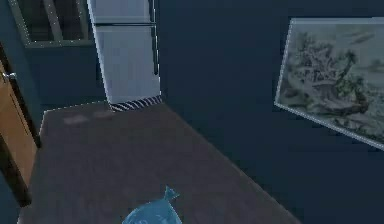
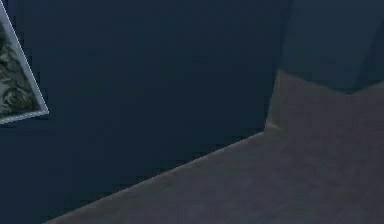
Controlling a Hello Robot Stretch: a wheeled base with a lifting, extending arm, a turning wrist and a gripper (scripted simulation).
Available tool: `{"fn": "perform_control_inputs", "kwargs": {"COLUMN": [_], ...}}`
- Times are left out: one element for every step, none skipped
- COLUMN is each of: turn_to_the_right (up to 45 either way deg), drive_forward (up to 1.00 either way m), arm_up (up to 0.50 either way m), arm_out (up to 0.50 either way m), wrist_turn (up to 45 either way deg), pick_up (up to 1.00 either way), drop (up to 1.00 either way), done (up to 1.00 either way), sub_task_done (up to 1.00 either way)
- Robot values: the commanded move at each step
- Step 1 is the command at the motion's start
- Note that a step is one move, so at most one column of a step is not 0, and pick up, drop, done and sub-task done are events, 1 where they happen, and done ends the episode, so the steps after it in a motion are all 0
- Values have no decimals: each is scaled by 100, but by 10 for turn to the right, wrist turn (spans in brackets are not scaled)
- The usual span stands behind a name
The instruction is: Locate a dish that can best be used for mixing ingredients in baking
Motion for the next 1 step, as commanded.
{"fn": "perform_control_inputs", "kwargs": {"turn_to_the_right": [450], "drive_forward": [0], "arm_up": [0], "arm_out": [0], "wrist_turn": [0], "pick_up": [0], "drop": [0], "done": [0], "sub_task_done": [0]}}
